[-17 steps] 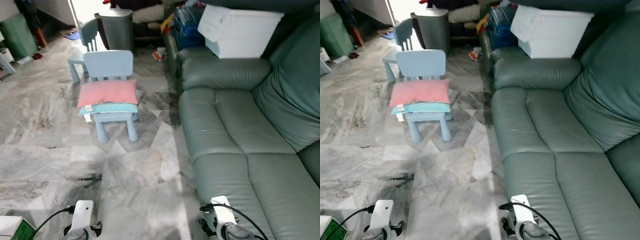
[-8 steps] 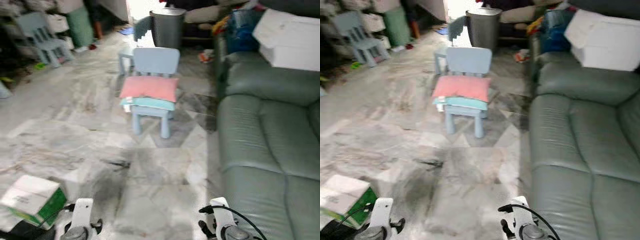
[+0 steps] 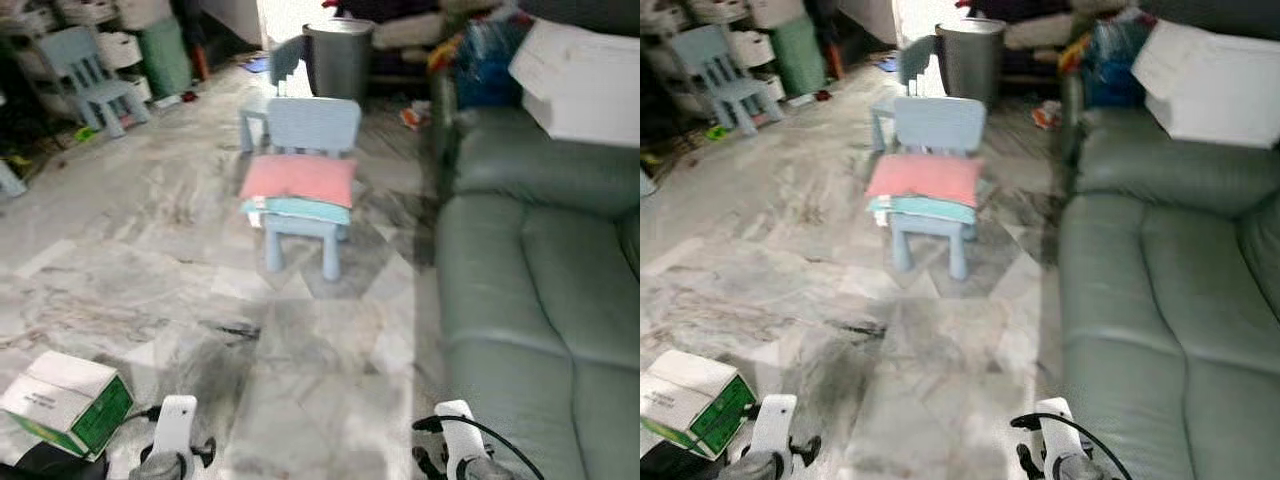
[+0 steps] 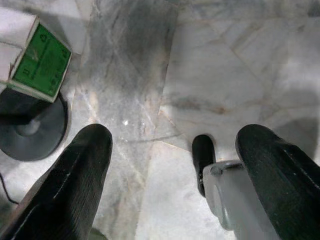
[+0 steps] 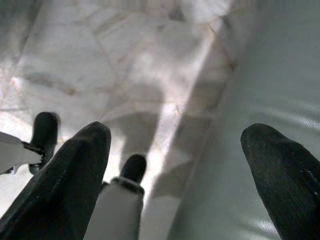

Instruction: Move the pillow to the sofa

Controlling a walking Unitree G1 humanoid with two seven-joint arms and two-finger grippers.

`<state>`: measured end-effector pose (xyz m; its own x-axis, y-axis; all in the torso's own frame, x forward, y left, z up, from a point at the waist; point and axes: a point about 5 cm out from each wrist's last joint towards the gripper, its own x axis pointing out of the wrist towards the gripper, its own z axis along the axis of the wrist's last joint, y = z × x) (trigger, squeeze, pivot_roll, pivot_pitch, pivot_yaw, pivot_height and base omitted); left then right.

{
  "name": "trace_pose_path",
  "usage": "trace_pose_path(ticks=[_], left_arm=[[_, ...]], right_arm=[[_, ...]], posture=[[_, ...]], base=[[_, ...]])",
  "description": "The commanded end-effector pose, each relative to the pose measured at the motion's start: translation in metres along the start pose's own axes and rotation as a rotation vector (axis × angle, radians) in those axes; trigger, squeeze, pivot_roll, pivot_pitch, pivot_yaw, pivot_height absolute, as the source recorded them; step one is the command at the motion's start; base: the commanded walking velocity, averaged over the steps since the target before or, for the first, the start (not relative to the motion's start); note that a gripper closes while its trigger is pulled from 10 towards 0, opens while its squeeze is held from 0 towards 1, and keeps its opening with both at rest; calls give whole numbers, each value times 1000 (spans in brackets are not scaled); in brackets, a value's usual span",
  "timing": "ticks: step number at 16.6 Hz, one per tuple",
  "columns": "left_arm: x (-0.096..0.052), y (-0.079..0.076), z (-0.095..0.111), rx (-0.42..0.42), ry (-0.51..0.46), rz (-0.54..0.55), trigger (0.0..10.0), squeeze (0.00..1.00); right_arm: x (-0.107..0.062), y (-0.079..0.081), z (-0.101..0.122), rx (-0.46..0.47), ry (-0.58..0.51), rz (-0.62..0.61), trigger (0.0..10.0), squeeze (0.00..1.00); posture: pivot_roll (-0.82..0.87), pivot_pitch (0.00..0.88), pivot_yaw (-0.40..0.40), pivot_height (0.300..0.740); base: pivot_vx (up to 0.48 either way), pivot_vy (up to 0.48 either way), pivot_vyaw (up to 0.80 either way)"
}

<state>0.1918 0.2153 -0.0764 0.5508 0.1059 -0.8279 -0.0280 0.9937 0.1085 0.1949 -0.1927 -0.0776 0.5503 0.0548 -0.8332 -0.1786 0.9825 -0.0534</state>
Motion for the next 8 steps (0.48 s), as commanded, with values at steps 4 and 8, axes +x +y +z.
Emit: trace_pose_path(ticks=[4, 8], left_arm=[[0, 6, 1, 11, 2, 11, 10000, 0], [0, 6, 0, 14, 7, 9, 10000, 0]], right_arm=[[2, 9, 8, 7, -25, 23, 10000, 0], [2, 9, 8, 8, -25, 24, 10000, 0]], posture=[[-76, 0, 17, 740], [-76, 0, 18, 740]], base=[[308, 364, 0], [288, 385, 0]])
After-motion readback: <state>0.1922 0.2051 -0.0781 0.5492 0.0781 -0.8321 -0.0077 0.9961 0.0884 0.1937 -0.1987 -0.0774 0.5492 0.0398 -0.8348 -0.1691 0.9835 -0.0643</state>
